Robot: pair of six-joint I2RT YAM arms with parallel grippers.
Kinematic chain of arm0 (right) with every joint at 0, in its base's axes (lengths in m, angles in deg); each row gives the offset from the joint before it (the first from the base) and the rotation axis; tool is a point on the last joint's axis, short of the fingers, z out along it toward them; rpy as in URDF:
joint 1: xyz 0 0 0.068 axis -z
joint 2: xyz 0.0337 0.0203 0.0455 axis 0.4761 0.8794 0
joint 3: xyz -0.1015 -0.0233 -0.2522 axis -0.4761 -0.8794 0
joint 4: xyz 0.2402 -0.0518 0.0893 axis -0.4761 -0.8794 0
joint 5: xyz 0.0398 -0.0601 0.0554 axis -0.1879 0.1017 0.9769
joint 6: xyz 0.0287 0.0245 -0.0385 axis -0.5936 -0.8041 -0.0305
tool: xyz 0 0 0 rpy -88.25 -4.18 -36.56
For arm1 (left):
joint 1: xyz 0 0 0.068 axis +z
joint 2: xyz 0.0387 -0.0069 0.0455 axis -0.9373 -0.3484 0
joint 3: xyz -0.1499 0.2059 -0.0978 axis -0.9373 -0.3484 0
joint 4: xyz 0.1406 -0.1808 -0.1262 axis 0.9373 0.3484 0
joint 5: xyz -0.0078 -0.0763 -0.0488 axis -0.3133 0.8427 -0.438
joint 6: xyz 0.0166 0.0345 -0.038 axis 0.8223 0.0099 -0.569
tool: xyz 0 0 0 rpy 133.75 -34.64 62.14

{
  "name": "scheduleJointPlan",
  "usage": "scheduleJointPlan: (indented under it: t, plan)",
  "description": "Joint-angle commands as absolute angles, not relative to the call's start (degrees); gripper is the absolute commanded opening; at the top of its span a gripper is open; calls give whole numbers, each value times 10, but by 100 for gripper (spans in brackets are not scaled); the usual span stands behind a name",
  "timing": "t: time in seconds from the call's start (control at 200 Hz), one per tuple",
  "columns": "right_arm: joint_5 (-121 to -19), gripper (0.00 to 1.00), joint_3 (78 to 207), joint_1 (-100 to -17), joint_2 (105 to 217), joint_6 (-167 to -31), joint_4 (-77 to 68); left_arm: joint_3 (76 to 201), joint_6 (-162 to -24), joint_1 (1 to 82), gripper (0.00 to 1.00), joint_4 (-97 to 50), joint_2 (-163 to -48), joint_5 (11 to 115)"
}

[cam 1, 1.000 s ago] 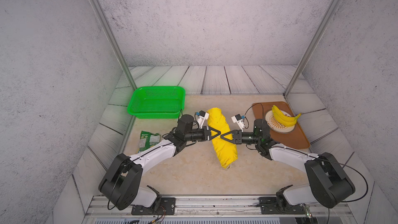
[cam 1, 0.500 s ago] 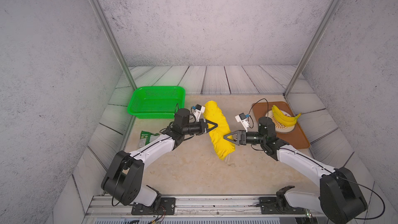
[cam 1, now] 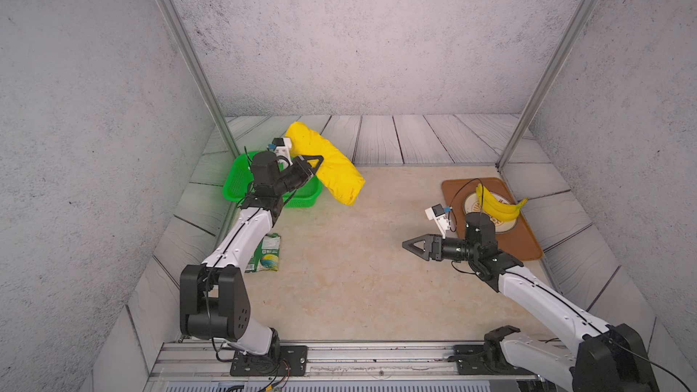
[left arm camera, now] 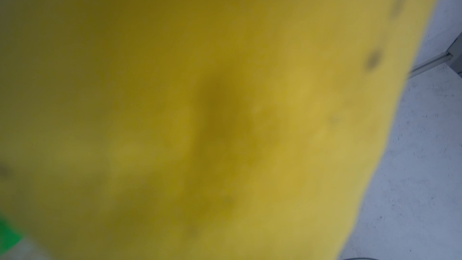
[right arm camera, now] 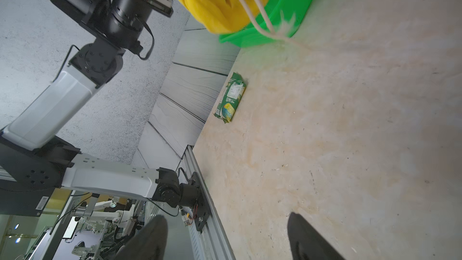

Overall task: Roll up the shorts
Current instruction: Place the shorts in the bin.

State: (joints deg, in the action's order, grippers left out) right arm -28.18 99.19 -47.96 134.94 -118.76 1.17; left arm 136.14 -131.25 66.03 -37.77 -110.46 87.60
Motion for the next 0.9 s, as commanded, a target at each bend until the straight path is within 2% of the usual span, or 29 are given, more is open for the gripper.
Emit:
scheduleJointPlan:
  t: [0.0,0.355,0.585,0.891]
  plan:
    - [-291,80,977,-480,1337,-1175,-2,1422,-1337,697,0,-440,-1137,847]
    - [-279,80,930,-479,1371,-1229,89,1513,-1322,789,0,-516,-1264,768]
    - [-278,80,922,-479,1407,-1237,130,1479,-1304,792,0,-540,-1326,753]
    - [-275,80,917,-480,1428,-1255,163,1474,-1378,794,0,-567,-1471,775]
